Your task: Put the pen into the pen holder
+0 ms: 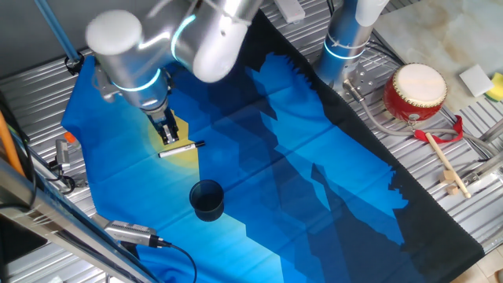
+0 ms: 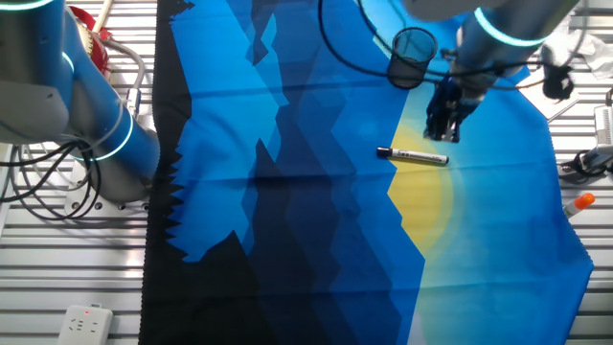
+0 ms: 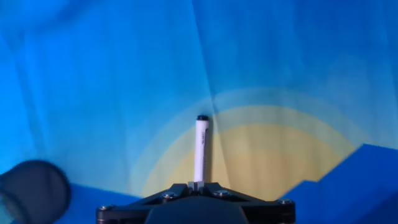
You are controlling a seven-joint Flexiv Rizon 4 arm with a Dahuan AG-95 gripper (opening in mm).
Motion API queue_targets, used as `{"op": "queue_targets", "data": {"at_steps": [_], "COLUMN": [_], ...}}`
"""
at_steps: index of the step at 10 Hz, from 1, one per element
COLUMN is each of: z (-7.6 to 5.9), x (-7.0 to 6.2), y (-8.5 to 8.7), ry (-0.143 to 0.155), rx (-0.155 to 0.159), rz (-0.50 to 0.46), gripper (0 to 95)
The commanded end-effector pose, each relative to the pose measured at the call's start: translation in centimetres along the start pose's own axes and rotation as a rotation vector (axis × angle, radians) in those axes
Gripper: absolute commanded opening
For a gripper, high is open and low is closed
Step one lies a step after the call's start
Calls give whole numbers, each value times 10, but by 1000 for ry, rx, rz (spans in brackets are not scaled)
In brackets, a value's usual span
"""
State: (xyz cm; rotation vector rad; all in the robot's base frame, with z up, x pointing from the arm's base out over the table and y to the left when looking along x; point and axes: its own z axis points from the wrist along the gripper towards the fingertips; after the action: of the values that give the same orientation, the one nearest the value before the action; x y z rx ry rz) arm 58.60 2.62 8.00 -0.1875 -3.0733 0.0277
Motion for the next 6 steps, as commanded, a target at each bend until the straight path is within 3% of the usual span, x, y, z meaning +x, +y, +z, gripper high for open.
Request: {"op": "queue_targets", "data": {"at_steps": [1,6], "z": [13,46], "x": [-4,-5], "y": [0,1], "ry": [12,2], "rx": [-8,-16], "rz": [3,13], "gripper": [0,0]}}
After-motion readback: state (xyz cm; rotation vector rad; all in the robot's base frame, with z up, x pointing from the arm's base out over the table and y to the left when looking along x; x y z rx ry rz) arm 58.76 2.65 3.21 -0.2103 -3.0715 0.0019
